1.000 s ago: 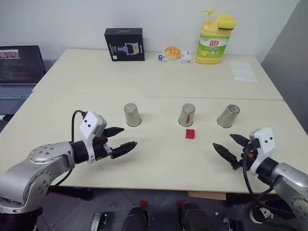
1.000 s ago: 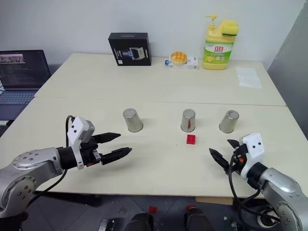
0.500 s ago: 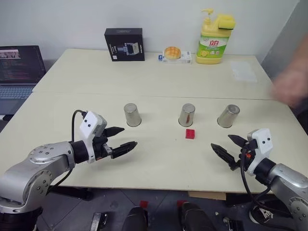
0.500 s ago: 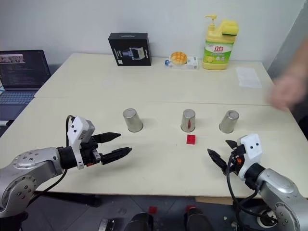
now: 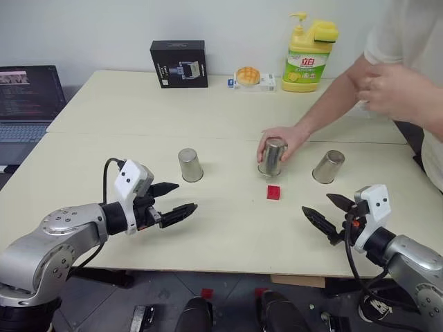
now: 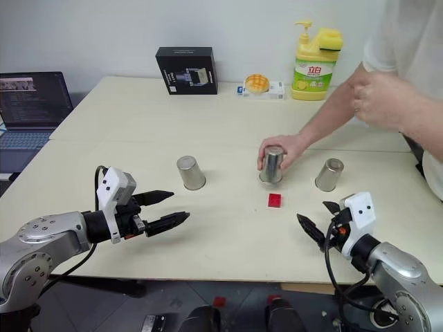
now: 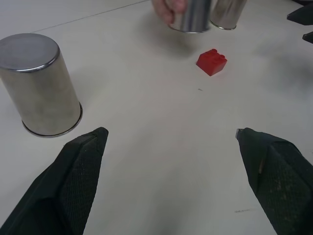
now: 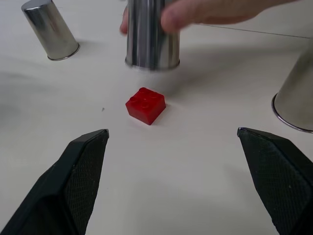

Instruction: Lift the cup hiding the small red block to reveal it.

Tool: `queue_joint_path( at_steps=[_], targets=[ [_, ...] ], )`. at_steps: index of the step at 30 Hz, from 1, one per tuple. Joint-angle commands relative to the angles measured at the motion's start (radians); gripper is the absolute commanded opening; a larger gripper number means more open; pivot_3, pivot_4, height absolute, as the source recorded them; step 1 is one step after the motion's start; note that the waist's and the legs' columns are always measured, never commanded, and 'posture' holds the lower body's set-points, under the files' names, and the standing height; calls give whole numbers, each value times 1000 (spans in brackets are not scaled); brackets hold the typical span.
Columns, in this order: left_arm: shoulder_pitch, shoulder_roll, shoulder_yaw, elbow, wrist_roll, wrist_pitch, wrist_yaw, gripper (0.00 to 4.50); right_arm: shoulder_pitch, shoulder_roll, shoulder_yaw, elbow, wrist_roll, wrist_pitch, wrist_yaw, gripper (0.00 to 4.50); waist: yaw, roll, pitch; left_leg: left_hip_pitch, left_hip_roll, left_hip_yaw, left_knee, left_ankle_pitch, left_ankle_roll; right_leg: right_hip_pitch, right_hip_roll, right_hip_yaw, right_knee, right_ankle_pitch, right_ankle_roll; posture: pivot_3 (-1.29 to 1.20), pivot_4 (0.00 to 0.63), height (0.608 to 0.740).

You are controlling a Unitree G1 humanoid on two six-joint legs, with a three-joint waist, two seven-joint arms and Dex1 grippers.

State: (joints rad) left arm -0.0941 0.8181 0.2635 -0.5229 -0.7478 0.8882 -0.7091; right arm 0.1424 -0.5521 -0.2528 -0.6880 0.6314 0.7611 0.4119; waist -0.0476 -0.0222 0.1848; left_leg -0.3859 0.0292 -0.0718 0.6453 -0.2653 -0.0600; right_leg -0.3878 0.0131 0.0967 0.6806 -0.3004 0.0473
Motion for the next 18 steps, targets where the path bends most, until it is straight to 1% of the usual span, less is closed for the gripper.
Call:
queue_joint_path(
  at_steps=[1, 18],
  targets=[
    [-5, 6, 13, -28, -8, -12, 1, 4500, -4, 2, -9, -30, 6, -20, -3, 4478, 0, 0, 0, 0, 0, 0, 0, 0, 0, 0, 0, 0, 0, 0, 0, 0, 150, 740],
    [-28, 4, 7, -10, 5, -20, 6, 4500, -8, 7, -5, -18, -1, -27, -5, 4478, 0, 0, 0, 0, 0, 0, 0, 0, 0, 0, 0, 0, 0, 0, 0, 0, 150, 740]
  ],
)
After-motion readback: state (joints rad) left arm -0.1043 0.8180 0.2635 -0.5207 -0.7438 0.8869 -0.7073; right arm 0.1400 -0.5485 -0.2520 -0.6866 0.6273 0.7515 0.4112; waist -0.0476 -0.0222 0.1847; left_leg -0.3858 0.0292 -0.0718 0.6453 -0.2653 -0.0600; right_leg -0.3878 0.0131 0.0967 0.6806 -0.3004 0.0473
